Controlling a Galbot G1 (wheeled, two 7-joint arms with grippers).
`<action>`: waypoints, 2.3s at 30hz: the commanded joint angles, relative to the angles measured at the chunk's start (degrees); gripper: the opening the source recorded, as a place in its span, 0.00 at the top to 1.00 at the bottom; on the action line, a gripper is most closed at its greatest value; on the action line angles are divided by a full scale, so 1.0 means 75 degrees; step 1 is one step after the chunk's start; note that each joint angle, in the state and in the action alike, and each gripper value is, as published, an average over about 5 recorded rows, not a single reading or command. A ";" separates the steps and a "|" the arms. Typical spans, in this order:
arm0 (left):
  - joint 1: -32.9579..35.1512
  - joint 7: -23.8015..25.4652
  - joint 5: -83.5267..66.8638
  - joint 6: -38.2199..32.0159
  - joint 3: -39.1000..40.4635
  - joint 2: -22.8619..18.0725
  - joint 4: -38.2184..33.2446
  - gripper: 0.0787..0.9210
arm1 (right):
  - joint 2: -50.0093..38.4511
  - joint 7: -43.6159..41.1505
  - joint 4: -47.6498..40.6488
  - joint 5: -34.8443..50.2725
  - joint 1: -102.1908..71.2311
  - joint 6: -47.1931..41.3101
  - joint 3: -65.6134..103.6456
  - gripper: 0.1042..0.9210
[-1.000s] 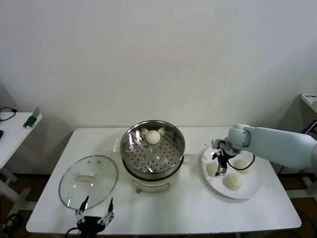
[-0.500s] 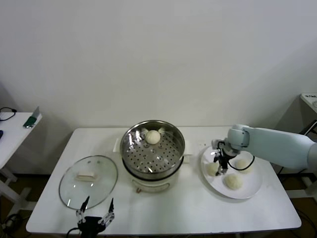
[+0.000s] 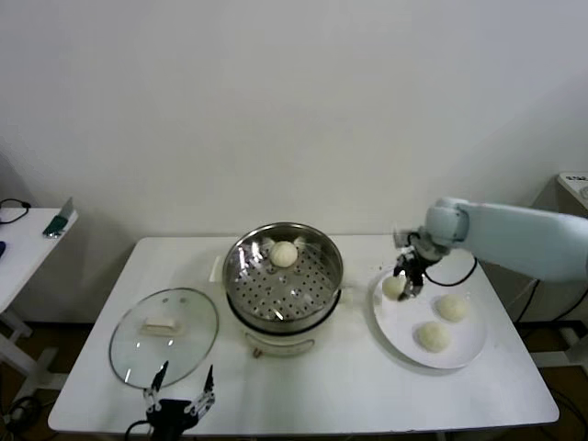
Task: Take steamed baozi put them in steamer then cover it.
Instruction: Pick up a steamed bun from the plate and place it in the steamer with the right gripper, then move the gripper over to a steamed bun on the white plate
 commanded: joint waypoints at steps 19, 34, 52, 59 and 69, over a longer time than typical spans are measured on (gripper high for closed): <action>0.0017 0.0017 -0.0017 0.0027 0.0049 0.0087 -0.0213 0.12 | 0.4091 0.1503 0.0749 0.2790 0.1012 -0.1522 0.1139 0.33; -0.0010 0.0003 -0.0069 0.0016 0.0015 0.0134 -0.0167 0.12 | 0.4792 0.1715 -0.0750 0.1413 -0.0746 -0.1570 0.0867 0.33; -0.0003 0.0012 -0.0035 0.0017 0.0012 0.0084 -0.0205 0.12 | 0.4493 0.1424 -0.0937 0.1293 -0.0577 -0.1011 0.0982 0.17; 0.0019 0.0009 0.0008 0.0004 0.0036 0.0039 -0.0224 0.12 | 0.2726 -0.0181 0.0088 0.1746 0.1413 0.0166 0.0295 0.12; -0.0034 0.0054 0.0000 0.0062 0.0024 0.0037 -0.0251 0.12 | -0.1307 -0.0632 0.2424 0.0386 0.2576 0.0494 -0.1710 0.12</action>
